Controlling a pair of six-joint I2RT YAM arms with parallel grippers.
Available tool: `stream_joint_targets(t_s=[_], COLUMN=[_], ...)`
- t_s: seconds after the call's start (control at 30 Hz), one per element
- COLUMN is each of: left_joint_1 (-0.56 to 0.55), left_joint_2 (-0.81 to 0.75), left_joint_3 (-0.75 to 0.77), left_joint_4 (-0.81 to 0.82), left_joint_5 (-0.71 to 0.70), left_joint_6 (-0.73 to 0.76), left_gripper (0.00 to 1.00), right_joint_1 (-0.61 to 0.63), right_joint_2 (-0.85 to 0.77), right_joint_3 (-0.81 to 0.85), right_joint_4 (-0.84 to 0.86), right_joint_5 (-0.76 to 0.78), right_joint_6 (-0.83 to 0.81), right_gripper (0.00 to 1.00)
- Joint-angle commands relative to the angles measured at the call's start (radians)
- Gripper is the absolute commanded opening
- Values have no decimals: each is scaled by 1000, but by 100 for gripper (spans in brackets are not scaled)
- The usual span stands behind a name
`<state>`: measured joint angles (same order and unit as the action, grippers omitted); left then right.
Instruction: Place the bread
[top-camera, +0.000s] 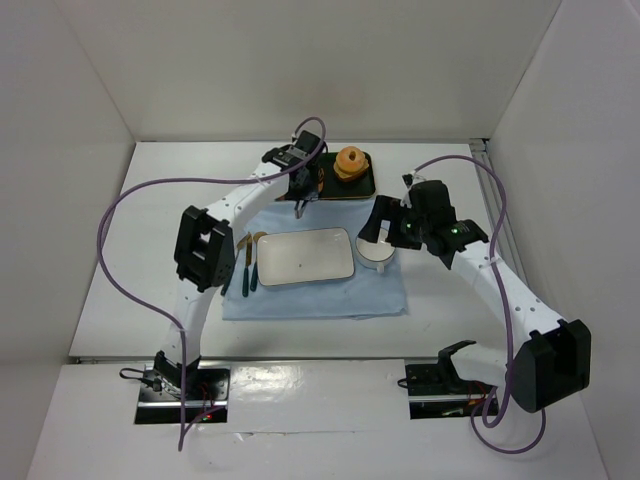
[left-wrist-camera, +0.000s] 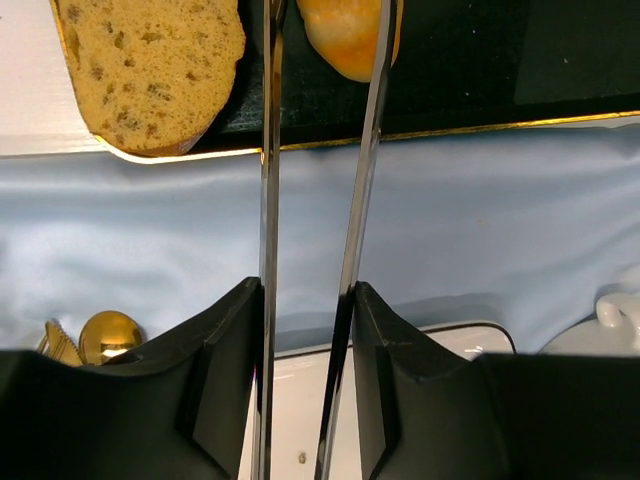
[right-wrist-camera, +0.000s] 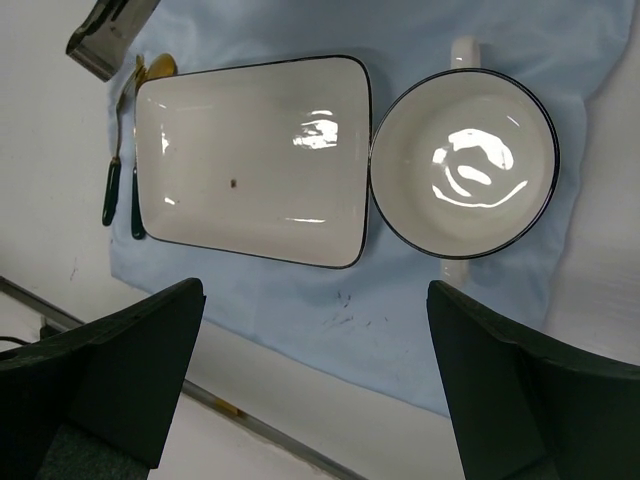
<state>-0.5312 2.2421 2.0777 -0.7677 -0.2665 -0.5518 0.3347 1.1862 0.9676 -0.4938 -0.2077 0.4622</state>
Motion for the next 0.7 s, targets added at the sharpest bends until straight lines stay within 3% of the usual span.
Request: stream_joint_targets(t_s=[0.0, 0.37, 0.67], left_joint_1=[4, 4, -78], left_joint_2=[-119, -277, -512], left_joint_3=[27, -47, -278], left_joint_4=[1, 1, -39], left_joint_5=[-7, -19, -30], left_joint_6=[16, 26, -2], left_gripper=[46, 46, 46], right_joint_1=[-8, -17, -36], right_joint_2=[-2, 7, 26], right_joint_3=[-4, 6, 49], right_joint_4=[64, 74, 106], right_joint_5=[-18, -18, 2], right_joint_6=[12, 21, 21], right_gripper=[99, 99, 99])
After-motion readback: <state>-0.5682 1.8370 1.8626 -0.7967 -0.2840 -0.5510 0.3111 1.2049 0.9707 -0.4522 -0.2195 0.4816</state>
